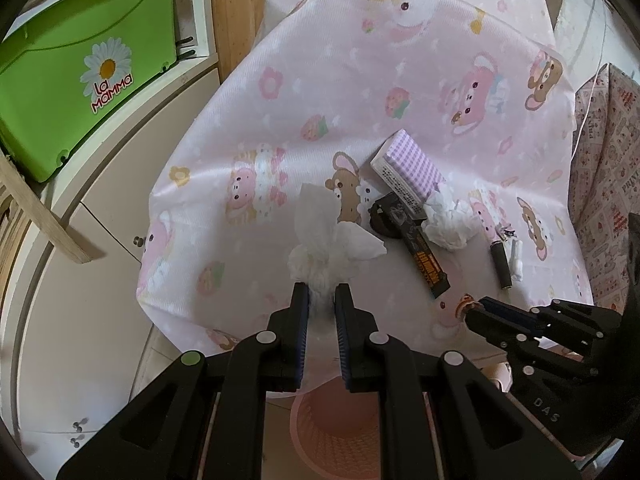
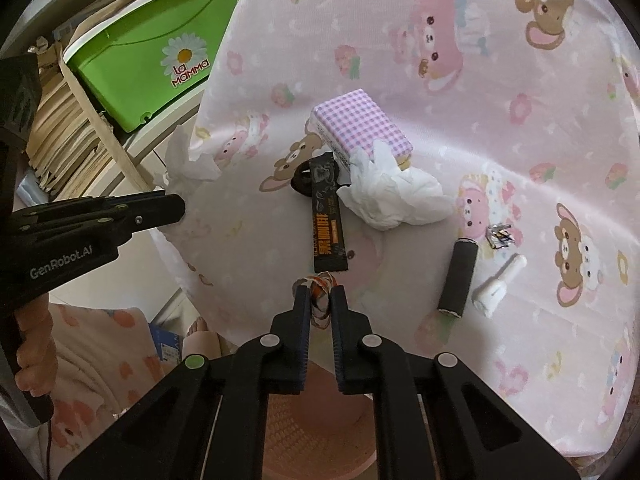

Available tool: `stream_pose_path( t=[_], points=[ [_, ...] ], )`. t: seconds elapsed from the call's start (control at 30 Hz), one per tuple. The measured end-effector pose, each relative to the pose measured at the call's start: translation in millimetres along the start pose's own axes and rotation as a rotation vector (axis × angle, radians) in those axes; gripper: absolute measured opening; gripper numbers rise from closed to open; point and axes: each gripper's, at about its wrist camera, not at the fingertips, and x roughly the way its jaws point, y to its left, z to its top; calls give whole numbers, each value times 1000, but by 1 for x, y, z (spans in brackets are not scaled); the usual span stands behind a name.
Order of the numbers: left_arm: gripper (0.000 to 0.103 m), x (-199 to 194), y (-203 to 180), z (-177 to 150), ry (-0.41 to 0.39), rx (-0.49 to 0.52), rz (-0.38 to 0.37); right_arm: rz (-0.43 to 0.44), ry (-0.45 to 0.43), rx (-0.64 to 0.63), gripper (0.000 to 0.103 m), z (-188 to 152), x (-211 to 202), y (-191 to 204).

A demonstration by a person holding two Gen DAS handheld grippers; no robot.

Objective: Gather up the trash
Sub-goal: 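Carry both items down over the pink basket and open both tools to drop them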

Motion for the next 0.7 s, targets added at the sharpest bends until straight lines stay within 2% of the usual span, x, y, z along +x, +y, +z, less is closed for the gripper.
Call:
stream_pose_path(
  t=[0.13,0.27,0.4,0.5,0.7],
  points=[
    [13,-4,-3,0,-6,-1,7,-2,-21,2,11,1,-10,1],
    [13,-10,-16,2,19,51,0,3,-35,-6,11,1,-28,4],
    [13,-27,-23,-2,24,56,-25,-2,-7,23,11,-5,-46,3],
    [13,-31,-27,-12,60,69,-5,11,19,41,11,-16,-55,4],
    [13,-19,-32,-42,137,48,-63,55,38,36,11,-41,-63,14]
  ],
)
